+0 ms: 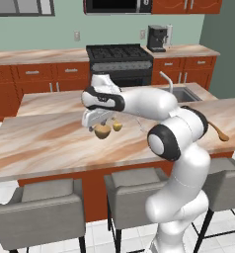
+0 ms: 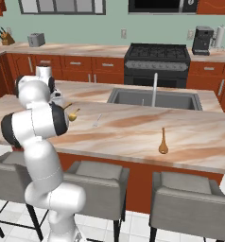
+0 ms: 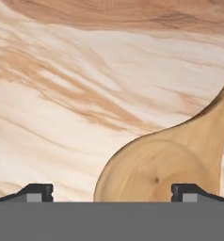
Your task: Organize the utensils by type. Pick up the wooden spoons from the counter and place them in the open cabinet. Then pick up the metallic utensils from the counter and place them in the open drawer.
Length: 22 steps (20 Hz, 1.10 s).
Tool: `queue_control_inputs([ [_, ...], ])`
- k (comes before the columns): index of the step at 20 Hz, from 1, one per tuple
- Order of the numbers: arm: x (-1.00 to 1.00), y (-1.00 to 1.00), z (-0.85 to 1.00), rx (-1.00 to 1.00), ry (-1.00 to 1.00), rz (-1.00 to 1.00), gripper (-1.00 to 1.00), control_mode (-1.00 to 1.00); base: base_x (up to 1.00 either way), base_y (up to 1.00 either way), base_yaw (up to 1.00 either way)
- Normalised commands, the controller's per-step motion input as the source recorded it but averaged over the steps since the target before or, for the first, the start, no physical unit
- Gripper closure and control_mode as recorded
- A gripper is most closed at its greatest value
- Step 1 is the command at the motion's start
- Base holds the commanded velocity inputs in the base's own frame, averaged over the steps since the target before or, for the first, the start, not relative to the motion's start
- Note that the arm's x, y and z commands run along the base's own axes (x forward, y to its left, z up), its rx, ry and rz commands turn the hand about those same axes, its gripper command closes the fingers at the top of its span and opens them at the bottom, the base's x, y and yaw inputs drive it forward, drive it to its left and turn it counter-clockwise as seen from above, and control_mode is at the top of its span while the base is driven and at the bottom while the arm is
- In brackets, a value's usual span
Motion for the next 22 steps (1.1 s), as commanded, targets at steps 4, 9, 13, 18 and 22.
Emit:
queue_control_inputs([
  [4, 0.03, 0.09, -0.18, -0.07, 0.00, 0.00, -1.00, -1.00, 0.00, 0.00, 0.00],
  [9, 0.00, 0.01, -0.23, -0.03, 0.00, 0.00, -1.00, -1.00, 0.00, 0.00, 0.00],
  [13, 0.01, 0.00, -0.28, -0.01, 0.00, 0.00, -1.00, -1.00, 0.00, 0.00, 0.00],
  [18, 0.06, 0.00, -0.30, 0.00, 0.00, 0.00, -1.00, -1.00, 0.00, 0.00, 0.00],
  [22, 0.02, 0.00, -0.34, 0.00, 0.01, 0.00, 1.00, -1.00, 0.00, 0.00, 0.00],
])
